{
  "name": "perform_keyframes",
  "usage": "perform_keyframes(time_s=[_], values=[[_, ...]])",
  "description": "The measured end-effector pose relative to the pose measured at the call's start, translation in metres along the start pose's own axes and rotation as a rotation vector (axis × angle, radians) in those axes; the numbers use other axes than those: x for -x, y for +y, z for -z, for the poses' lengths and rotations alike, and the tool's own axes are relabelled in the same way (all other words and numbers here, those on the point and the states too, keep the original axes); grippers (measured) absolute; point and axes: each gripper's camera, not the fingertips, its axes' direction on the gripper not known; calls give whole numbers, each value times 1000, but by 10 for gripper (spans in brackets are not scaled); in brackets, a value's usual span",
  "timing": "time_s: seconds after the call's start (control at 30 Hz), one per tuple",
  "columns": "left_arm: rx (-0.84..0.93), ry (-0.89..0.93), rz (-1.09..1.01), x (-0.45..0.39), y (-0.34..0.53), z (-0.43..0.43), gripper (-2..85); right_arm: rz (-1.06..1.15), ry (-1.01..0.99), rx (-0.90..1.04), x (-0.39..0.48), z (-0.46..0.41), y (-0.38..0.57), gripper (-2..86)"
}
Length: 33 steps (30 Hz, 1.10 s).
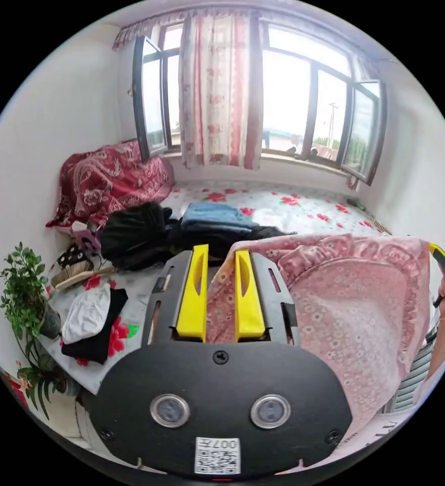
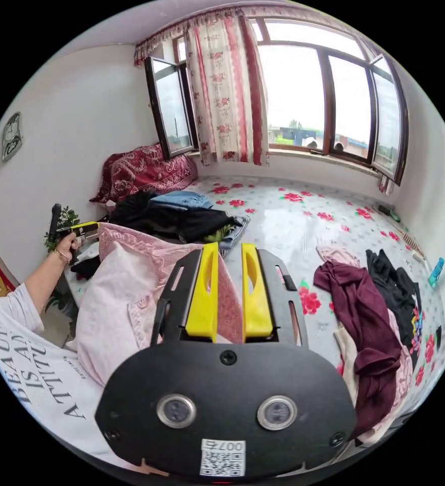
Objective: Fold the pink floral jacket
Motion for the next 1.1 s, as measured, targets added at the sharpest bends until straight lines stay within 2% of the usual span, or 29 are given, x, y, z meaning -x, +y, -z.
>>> perform_keyframes(time_s=[0.1, 0.27, 0.37, 0.47, 0.63, 0.7, 0.8, 0.9, 1.0, 1.07, 1.1], values=[[63, -36, -6, 11, 58, -35, 79, -52, 9, 111, -26, -43, 63, 47], [243, -47, 27, 0, 176, -76, 72, -259, 3, 493, -70, -130, 186, 68], [357, 18, 34, -24, 214, -91, 70, -290, 53, 568, -81, -156, 205, 73], [441, 77, 38, -49, 227, -108, 67, -252, 137, 571, -92, -179, 186, 75], [556, 78, 17, -82, 225, -134, 62, -195, 226, 565, -116, -218, 138, 73], [612, 34, -17, -93, 227, -145, 54, -174, 215, 603, -125, -241, 127, 65], [705, -37, -30, -103, 239, -159, 27, -172, 158, 772, -139, -288, 127, 30], [698, -56, 24, -106, 248, -156, -2, -194, 165, 756, -158, -288, 111, 9], [736, -79, 66, -109, 249, -149, -7, -238, 351, 699, -206, -259, 93, 7], [780, -104, 57, -110, 249, -139, -8, -437, 439, 598, -261, -215, 83, 17], [794, -121, 60, -109, 249, -137, -7, -469, 464, 571, -270, -204, 82, 20]])
